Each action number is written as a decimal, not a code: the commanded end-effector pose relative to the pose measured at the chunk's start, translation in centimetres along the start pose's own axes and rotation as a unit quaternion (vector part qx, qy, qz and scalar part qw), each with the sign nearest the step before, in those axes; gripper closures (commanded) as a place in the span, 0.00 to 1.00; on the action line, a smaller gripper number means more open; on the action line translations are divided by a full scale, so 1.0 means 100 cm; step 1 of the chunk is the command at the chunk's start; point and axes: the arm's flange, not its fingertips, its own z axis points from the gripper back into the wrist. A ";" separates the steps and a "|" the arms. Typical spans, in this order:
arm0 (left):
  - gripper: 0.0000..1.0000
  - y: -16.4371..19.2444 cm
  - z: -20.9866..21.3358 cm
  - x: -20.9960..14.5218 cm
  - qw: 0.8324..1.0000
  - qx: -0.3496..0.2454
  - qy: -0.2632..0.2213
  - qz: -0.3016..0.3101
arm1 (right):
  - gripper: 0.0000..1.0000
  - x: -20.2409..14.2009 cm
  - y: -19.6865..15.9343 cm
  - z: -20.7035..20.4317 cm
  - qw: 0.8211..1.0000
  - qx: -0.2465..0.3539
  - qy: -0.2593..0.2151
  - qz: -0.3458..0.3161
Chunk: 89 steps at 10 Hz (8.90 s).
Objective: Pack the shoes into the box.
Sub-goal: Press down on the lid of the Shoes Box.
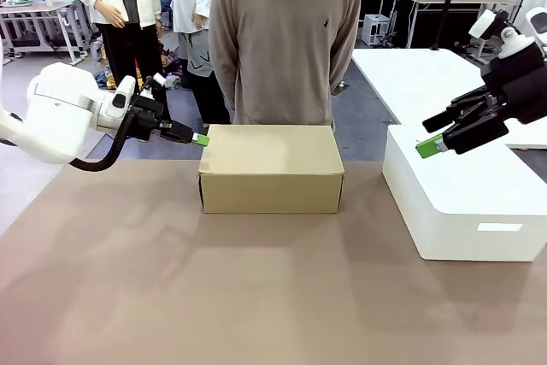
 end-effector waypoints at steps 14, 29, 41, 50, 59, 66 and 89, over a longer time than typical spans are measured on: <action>0.48 -0.095 0.060 0.046 0.939 0.172 0.284 -0.092 | 0.00 0.000 0.000 0.000 1.000 0.000 0.000 0.000; 0.00 -0.202 0.079 0.013 0.908 0.324 0.182 -0.193 | 1.00 0.160 -0.022 -0.152 0.989 -0.075 0.122 0.045; 0.00 -0.203 0.081 0.023 0.906 0.316 0.208 -0.191 | 1.00 0.187 -0.038 -0.186 0.991 -0.063 0.121 -0.007; 0.00 -0.203 0.081 0.023 0.906 0.316 0.208 -0.191 | 1.00 0.206 -0.122 -0.303 0.971 -0.083 0.210 -0.078; 0.00 -0.203 0.081 0.023 0.906 0.316 0.208 -0.191 | 1.00 0.154 -0.138 -0.361 0.958 -0.092 0.256 -0.091; 0.00 -0.203 0.081 0.023 0.906 0.316 0.208 -0.191 | 1.00 0.196 -0.092 -0.261 0.974 -0.066 0.212 -0.053; 0.00 -0.203 0.081 0.023 0.906 0.316 0.208 -0.191 | 0.00 0.045 -0.011 -0.139 0.954 -0.110 0.279 -0.027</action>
